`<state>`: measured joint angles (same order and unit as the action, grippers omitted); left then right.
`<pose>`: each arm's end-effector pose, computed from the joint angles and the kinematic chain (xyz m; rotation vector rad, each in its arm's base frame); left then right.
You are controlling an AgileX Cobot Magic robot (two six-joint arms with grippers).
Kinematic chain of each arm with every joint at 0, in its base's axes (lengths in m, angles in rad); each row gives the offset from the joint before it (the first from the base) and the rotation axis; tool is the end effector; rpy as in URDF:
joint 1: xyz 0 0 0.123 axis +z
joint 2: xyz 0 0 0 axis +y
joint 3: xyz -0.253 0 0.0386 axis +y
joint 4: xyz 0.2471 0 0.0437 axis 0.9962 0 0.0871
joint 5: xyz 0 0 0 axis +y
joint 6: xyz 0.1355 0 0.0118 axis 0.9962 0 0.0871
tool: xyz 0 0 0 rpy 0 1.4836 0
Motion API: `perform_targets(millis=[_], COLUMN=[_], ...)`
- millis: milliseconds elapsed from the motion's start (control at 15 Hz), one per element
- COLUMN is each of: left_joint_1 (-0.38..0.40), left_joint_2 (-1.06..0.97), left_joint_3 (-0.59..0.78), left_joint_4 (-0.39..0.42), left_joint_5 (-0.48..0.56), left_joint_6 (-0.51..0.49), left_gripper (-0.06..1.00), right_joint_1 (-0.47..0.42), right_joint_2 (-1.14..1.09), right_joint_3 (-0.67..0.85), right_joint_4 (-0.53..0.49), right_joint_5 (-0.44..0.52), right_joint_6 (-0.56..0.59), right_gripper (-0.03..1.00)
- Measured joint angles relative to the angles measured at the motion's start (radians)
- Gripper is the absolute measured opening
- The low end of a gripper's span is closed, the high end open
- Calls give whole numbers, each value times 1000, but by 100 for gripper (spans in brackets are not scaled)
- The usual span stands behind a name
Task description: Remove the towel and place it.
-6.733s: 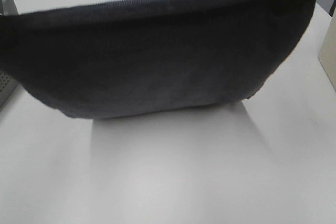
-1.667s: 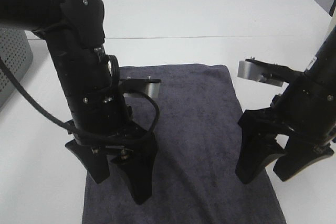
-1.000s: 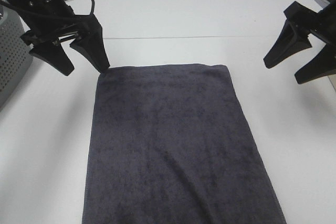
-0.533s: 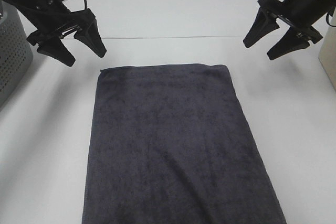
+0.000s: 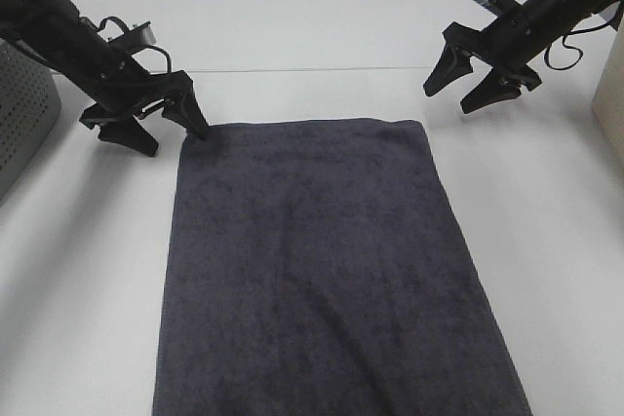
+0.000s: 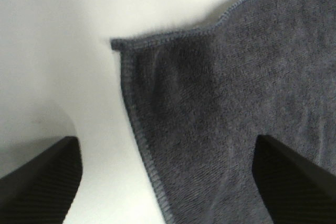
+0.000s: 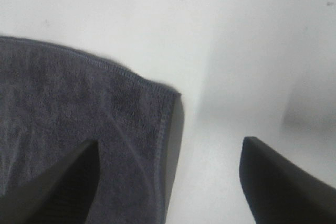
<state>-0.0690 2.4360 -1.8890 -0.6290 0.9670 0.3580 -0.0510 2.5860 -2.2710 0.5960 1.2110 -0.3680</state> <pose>0.4747 -0.0989 0.0511 0.1404 2.8284 -0.7482 0.5096 0.0456 0.0752 -0.1946 2.7914 0.7649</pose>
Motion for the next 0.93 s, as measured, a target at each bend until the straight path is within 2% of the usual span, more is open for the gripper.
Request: perform_targets(millis=[267,667,800,933], left_joint_1=[0,-2,-14,-47], left_joint_2=[63,80,80,85], left_joint_3=[-89,-114,-116,-119], left_joint_4=[-54,-61,-60,-49], left_joint_5=[0,19,23,29], left_joint_6=[11,7,7,-17], left_gripper=[83,83,83,80], right_joint_1=[0,0,12,62], right_joint_2=[71,93,93,82], right_joint_3=[-35,-40,-37,-17], right_joint_4=[15,49,27,-17], right_joint_5=[1,1,0,-1], right_joint_6=[-1,14,26,48], right_gripper=[72,72,71,71])
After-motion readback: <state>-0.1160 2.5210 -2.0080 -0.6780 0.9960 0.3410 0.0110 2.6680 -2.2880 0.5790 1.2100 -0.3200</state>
